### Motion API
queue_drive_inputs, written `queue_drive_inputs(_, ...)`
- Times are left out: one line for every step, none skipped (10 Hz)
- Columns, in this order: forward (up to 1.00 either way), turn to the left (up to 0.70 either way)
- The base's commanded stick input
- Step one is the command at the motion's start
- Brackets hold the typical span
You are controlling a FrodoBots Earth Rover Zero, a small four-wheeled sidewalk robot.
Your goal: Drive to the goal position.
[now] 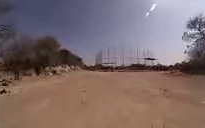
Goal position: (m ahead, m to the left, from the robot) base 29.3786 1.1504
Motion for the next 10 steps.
queue_drive_inputs(1.0, 0.03)
queue_drive_inputs(1.0, 0.03)
queue_drive_inputs(1.0, 0.03)
queue_drive_inputs(1.0, 0.03)
queue_drive_inputs(1.0, 0.03)
queue_drive_inputs(1.0, 0.03)
queue_drive_inputs(1.0, 0.03)
queue_drive_inputs(1.0, 0.03)
queue_drive_inputs(1.0, 0.03)
queue_drive_inputs(1.0, 0.03)
